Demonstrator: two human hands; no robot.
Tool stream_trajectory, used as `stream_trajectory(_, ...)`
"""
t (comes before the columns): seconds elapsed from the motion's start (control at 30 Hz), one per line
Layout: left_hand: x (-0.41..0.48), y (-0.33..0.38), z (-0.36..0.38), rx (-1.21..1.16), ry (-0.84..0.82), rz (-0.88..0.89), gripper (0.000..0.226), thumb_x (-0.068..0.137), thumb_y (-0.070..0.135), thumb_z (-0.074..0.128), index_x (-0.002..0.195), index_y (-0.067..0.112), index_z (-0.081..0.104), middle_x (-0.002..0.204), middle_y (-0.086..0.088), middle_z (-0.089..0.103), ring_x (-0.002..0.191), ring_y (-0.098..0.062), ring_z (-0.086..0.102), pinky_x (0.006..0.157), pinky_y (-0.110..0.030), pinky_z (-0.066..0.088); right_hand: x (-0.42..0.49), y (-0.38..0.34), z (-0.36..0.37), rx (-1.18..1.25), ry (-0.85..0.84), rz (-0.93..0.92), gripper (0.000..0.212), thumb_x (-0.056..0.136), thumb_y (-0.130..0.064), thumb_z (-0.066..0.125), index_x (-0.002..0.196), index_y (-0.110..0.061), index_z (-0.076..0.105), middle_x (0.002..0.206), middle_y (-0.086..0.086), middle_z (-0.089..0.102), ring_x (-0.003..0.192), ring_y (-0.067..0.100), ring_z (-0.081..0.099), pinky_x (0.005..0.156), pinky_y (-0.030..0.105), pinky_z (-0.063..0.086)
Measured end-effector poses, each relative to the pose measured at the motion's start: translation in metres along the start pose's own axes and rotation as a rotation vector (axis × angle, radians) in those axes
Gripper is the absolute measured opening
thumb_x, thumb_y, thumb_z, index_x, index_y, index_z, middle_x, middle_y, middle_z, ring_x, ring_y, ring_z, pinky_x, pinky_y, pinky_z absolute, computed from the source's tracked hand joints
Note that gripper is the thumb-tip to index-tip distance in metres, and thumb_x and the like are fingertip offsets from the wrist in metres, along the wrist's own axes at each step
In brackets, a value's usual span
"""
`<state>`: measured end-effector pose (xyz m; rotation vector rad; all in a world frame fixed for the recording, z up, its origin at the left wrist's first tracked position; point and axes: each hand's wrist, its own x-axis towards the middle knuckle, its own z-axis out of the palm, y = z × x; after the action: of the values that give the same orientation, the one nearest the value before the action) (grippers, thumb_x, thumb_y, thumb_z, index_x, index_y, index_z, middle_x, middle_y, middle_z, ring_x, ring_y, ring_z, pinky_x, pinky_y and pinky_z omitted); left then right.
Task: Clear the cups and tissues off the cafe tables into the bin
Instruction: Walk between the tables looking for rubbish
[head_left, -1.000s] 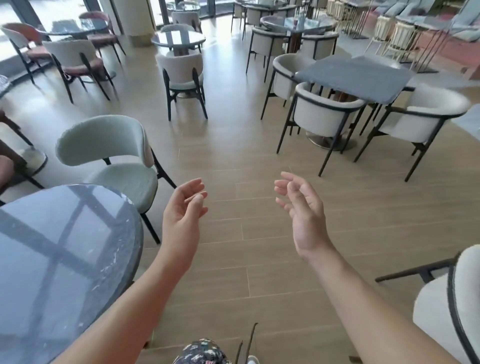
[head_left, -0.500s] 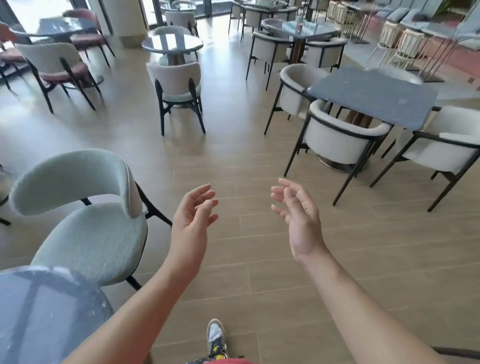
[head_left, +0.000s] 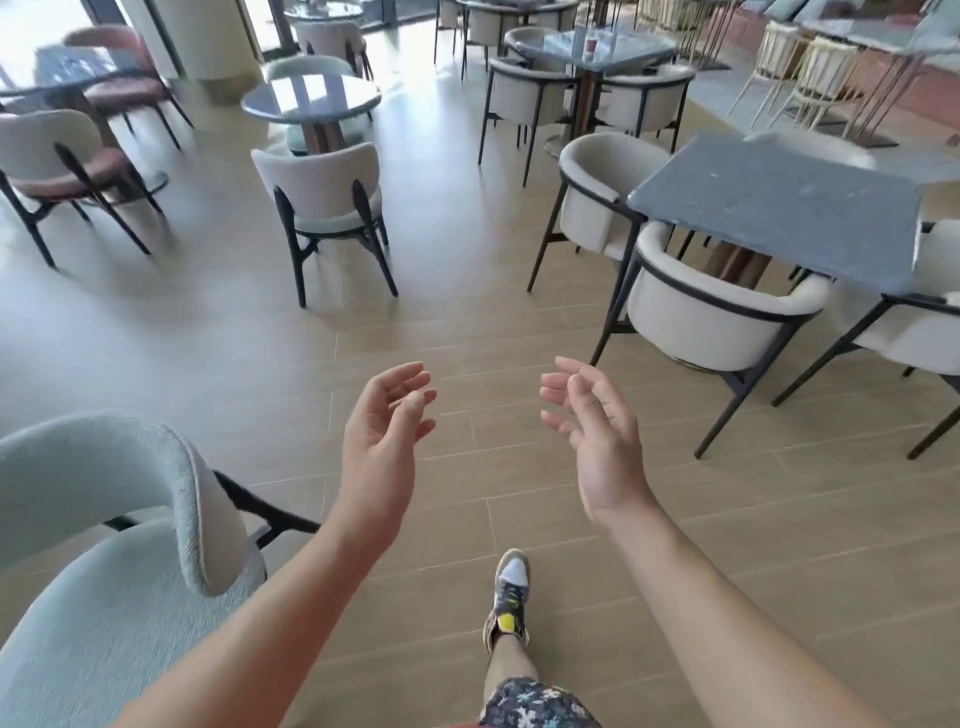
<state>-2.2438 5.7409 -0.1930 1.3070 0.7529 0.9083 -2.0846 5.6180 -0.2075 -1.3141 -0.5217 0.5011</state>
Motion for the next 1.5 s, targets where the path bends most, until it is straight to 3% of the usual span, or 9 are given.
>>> stream_trajectory(0.27,0.213,-0.012,0.078,0.015,0.019,-0.006,0.024,0.106,0.011,0.053,0.12,0.023,0.067,0.12,0.002,0.071,0.115,-0.015,0.068,0.1,-0.047,0.056,0.234,0.02,0.021,-0.016,-0.047,0.023,0.038,0.094,-0.046,0.058,0.121,-0.023,0.069,0.111,-0.004,0.074,0.114,0.018,0.066,0.104,0.051,0.053)
stream_trajectory(0.47,0.354,-0.007,0.128,-0.02,0.032,0.026,0.024,0.105,0.011,0.053,0.119,0.024,0.068,0.12,0.003,0.072,0.115,-0.016,0.068,0.099,-0.046,0.056,0.393,0.008,0.036,-0.034,-0.092,-0.018,0.038,0.093,-0.052,0.06,0.119,-0.026,0.07,0.114,-0.002,0.074,0.113,0.017,0.067,0.104,0.049,0.053)
stream_trajectory(0.57,0.419,-0.008,0.143,-0.032,0.032,0.052,0.024,0.098,0.023,0.057,0.12,0.024,0.068,0.119,0.003,0.072,0.116,-0.017,0.068,0.097,-0.044,0.057,0.455,0.009,0.046,-0.041,-0.099,-0.04,0.044,0.089,-0.058,0.061,0.119,-0.027,0.07,0.114,-0.002,0.074,0.114,0.017,0.067,0.102,0.047,0.053)
stream_trajectory(0.83,0.606,-0.047,0.166,-0.047,0.005,0.045,0.031,0.092,0.029,0.055,0.119,0.022,0.067,0.119,0.001,0.072,0.114,-0.017,0.068,0.094,-0.04,0.057,0.623,0.061,0.092,-0.024,-0.059,0.014,0.034,0.095,-0.046,0.058,0.119,-0.025,0.07,0.114,0.003,0.073,0.11,0.015,0.068,0.099,0.046,0.055)
stream_trajectory(0.97,0.717,-0.054,0.17,-0.043,-0.027,0.032,0.022,0.101,0.02,0.056,0.12,0.02,0.067,0.12,-0.001,0.07,0.115,-0.017,0.068,0.096,-0.042,0.057,0.726,0.076,0.134,-0.024,-0.044,0.018,0.035,0.095,-0.045,0.058,0.119,-0.024,0.07,0.114,0.004,0.073,0.109,0.017,0.068,0.097,0.046,0.055)
stream_trajectory(1.27,0.947,-0.043,0.188,-0.043,-0.091,0.044,0.03,0.092,0.031,0.055,0.118,0.024,0.068,0.119,0.002,0.072,0.116,-0.015,0.067,0.093,-0.037,0.056,0.934,0.084,0.201,0.009,0.019,-0.008,0.042,0.089,-0.054,0.061,0.118,-0.026,0.071,0.115,0.007,0.072,0.11,0.019,0.068,0.093,0.04,0.057)
stream_trajectory(1.5,1.107,-0.066,0.229,-0.039,-0.115,0.043,0.027,0.092,0.031,0.056,0.115,0.027,0.069,0.117,0.002,0.072,0.116,-0.016,0.067,0.094,-0.039,0.056,1.085,0.122,0.219,0.036,0.061,0.036,0.037,0.094,-0.042,0.057,0.121,-0.02,0.069,0.113,0.009,0.072,0.108,0.019,0.068,0.092,0.041,0.056)
